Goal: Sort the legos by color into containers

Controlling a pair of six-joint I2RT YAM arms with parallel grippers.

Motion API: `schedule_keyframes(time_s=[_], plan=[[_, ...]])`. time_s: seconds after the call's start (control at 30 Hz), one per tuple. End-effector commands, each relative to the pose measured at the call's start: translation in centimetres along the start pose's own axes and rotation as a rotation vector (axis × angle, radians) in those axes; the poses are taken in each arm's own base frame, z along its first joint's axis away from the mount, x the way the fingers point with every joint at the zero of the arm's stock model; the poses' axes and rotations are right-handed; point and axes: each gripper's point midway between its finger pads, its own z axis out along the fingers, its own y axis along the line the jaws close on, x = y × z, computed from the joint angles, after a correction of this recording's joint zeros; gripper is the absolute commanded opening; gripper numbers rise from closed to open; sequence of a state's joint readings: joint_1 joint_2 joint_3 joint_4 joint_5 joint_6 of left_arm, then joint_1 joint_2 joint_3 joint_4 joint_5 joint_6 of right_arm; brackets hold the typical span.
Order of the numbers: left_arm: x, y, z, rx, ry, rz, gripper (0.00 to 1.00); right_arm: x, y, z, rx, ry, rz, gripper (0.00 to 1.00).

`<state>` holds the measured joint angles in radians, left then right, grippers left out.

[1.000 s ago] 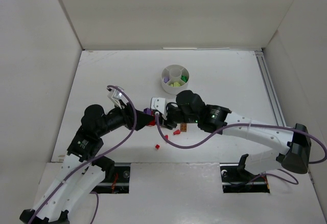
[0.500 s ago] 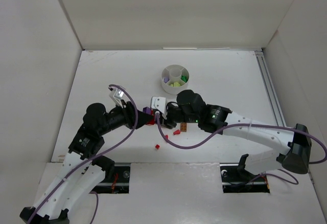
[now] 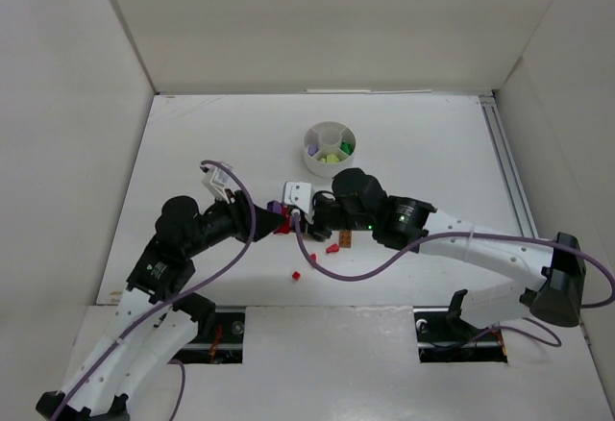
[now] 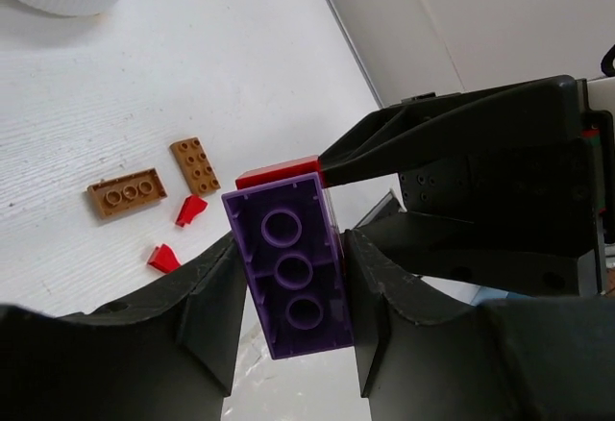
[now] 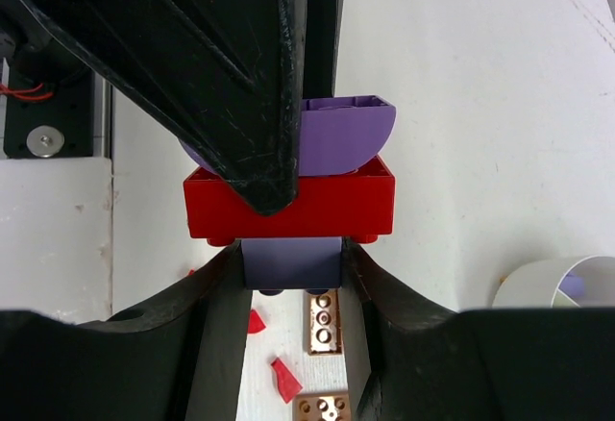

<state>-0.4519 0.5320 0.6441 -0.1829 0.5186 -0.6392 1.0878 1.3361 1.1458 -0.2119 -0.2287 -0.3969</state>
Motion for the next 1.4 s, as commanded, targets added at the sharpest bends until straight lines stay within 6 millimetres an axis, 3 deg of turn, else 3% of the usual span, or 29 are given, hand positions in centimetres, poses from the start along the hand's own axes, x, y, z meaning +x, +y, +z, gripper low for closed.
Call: schedule_keyframes(time_s=[0.0,0.17,0.27,0.47,0.63,0.77,0.8,0.83,0.9,0.93,1.0,1.03,1.07,1.1,1.17,1.2,1.27,1.3,1.33,1.37], plan=[[-2.5,-0.6,-1.3,-0.052,-0.107,0.047,0.0,-3.8,-0.7,-0.5,0.005,-0.101,-0.009,0.07],[-6.1,-2.4,-4.4,-0.089,-0.286,0.072,0.0,0.2,-0.4,-0.3,0.041,0.005,0.052,0.0],[-7.1,-2.4,-5.5,-0.125,-0.334,0.071,0.0,1.0,-0.4,-0.8,0.067,0.025,0.079,0.0],[-7.1,-0.7,-4.4,-0.199,-0.311,0.048,0.0,1.9,-1.1,-1.7,0.132,0.046,0.099,0.0],[-7.4,3.1,-0.5,-0.329,-0.252,-0.004,0.0,2.4,-3.4,-3.9,0.306,0.076,0.161,0.0],[-9.7,5.4,2.9,-0.42,-0.251,0.004,0.0,3.9,-6.2,-7.1,0.51,0.111,0.224,0.0],[-10.2,5.5,3.6,-0.424,-0.247,0.015,0.0,4.2,-7.2,-8.0,0.543,0.114,0.237,0.0],[-12.0,4.8,4.4,-0.405,-0.287,0.026,0.0,4.8,-7.8,-8.6,0.567,0.117,0.255,0.0],[-12.5,6.0,7.0,-0.425,-0.246,0.056,0.0,5.6,-9.1,-9.7,0.586,0.108,0.292,0.01],[-13.5,5.8,7.9,-0.413,-0.26,0.075,0.0,6.5,-11.3,-11.4,0.649,0.108,0.331,0.01],[-14.6,6.3,10.4,-0.411,-0.232,0.101,0.0,7.4,-12.8,-12.3,0.656,0.099,0.377,0.01],[-14.6,6.3,11.2,-0.412,-0.214,0.126,0.0,8.9,-14.6,-13.7,0.708,0.126,0.41,0.01],[-15.9,5.7,11.9,-0.399,-0.231,0.142,0.0,9.3,-15.4,-14.2,0.726,0.123,0.436,0.01],[-15.4,7.2,13.5,-0.423,-0.197,0.143,0.0,9.4,-16.2,-14.5,0.732,0.121,0.447,0.01],[-16.7,7.6,15.1,-0.424,-0.22,0.16,0.0,9.7,-17.7,-15.6,0.749,0.107,0.47,0.01],[-16.1,9.2,16.6,-0.445,-0.189,0.166,0.0,10.4,-18.2,-15.6,0.746,0.128,0.478,0.01],[-16.2,9.9,18.3,-0.438,-0.173,0.176,0.0,11.2,-19.5,-16.7,0.766,0.14,0.494,0.01],[-17.2,9.2,19.2,-0.41,-0.179,0.181,0.0,11.2,-19.9,-17.1,0.767,0.147,0.49,0.01],[-16.4,10.7,20.9,-0.421,-0.137,0.182,0.0,11.8,-20.1,-17.2,0.766,0.162,0.504,0.01],[-16.4,10.9,21.8,-0.413,-0.126,0.181,0.0,12.0,-20.4,-17.2,0.762,0.16,0.511,0.01]])
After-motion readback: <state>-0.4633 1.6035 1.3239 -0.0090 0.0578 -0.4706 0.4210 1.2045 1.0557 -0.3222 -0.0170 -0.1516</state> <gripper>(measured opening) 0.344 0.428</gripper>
